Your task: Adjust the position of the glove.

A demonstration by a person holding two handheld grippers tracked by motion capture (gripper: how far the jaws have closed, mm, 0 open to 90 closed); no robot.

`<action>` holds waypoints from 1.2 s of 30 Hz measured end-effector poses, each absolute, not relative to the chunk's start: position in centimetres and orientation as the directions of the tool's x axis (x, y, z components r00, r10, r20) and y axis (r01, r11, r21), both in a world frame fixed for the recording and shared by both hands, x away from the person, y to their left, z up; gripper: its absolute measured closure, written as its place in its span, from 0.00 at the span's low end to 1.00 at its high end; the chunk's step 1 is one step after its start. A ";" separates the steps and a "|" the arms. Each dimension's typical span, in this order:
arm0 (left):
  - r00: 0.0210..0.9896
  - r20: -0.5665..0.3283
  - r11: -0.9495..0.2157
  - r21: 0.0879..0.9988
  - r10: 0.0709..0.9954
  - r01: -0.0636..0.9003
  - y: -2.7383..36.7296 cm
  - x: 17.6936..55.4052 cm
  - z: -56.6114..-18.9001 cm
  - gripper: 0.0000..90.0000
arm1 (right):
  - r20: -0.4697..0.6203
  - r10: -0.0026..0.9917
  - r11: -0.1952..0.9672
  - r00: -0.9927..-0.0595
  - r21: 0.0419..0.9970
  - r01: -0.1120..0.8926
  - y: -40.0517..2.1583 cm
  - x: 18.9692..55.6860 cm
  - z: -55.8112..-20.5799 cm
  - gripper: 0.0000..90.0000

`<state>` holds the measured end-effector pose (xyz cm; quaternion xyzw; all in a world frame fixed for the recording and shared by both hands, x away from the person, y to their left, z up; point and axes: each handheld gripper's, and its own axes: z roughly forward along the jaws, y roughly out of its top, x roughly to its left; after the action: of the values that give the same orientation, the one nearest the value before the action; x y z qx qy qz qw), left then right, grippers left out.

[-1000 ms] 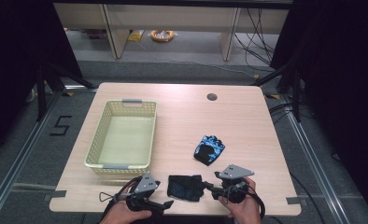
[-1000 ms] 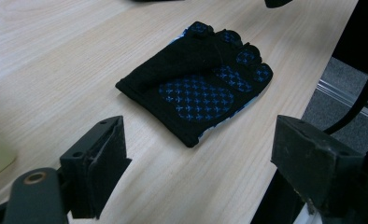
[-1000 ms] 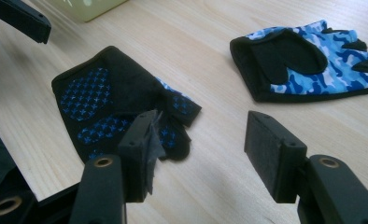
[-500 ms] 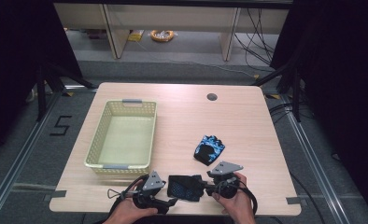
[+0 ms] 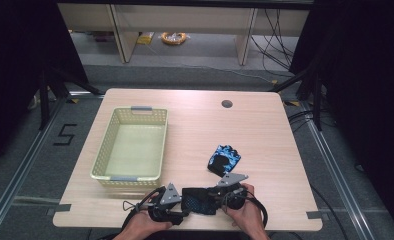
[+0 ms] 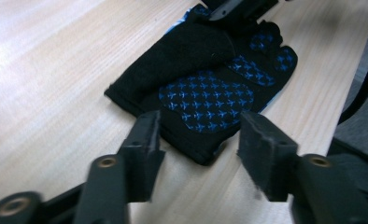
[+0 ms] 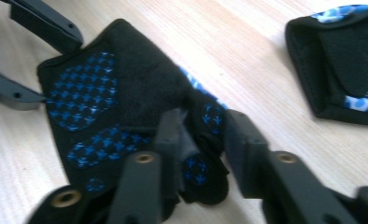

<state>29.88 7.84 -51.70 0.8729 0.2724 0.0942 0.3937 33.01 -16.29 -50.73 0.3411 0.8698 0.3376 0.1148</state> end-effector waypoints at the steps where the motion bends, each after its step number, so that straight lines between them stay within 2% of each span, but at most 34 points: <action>1: 0.838 -0.027 -0.557 0.736 0.545 0.385 7.8 29.9 -51.7 0.59 | 0.043 0.662 0.546 -0.748 0.656 0.521 -16.3 32.9 -50.6 0.83; 2: 0.838 -0.027 -0.557 0.736 0.545 0.385 7.8 29.9 -51.7 0.62 | 0.043 0.662 0.546 -0.748 0.656 0.521 -16.3 32.9 -50.6 0.83; 3: 0.844 0.002 -0.571 0.738 0.536 0.360 7.8 29.7 -51.6 0.65 | 0.042 0.660 0.538 -0.750 0.671 0.510 -16.1 32.7 -50.8 0.89; 5: 0.851 0.018 -0.587 0.732 0.524 0.346 7.8 29.6 -51.6 0.74 | 0.031 0.651 0.554 -0.758 0.663 0.503 -16.2 32.7 -50.7 0.93; 7: 0.852 0.004 -0.572 0.743 0.524 0.348 7.8 29.5 -51.6 0.82 | 0.037 0.661 0.538 -0.750 0.674 0.507 -16.0 32.5 -50.7 0.95; 8: 0.863 0.032 -0.599 0.733 0.505 0.323 8.0 29.7 -51.4 0.82 | 0.037 0.661 0.538 -0.750 0.674 0.507 -16.0 32.5 -50.7 0.95; 9: 0.858 -0.008 -0.567 0.747 0.513 0.346 7.7 29.6 -51.4 0.86 | 0.038 0.654 0.543 -0.756 0.672 0.503 -16.2 32.6 -50.5 0.95; 11: 0.862 0.004 -0.575 0.747 0.507 0.335 7.7 29.5 -51.3 0.89 | 0.045 0.652 0.537 -0.757 0.677 0.503 -16.4 32.5 -50.3 0.95; 18: 0.877 0.000 -0.567 0.763 0.481 0.311 6.9 29.2 -50.8 0.92 | 0.022 0.640 0.543 -0.768 0.694 0.473 -17.1 32.1 -48.9 0.95; 19: 0.886 0.024 -0.584 0.760 0.463 0.285 6.5 29.4 -50.5 0.92 | 0.021 0.636 0.554 -0.772 0.684 0.474 -17.4 32.1 -48.6 0.95; 30: 0.884 -0.003 -0.573 0.760 0.468 0.306 4.8 30.8 -51.0 0.92 | 0.030 0.669 0.533 -0.743 0.677 0.507 -19.2 33.2 -48.6 0.95; 31: 0.880 -0.028 -0.561 0.761 0.474 0.326 4.7 30.9 -51.1 0.91 | 0.038 0.674 0.528 -0.738 0.674 0.516 -19.1 33.3 -48.8 0.95; 36: 0.880 -0.016 -0.571 0.755 0.475 0.322 4.7 31.3 -51.3 0.91 | 0.041 0.682 0.525 -0.730 0.667 0.529 -19.2 34.1 -49.3 0.95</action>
<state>31.27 4.65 -51.28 0.8813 0.2263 0.0946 0.4040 34.05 -19.20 -49.28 0.3495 0.8660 0.3393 0.1132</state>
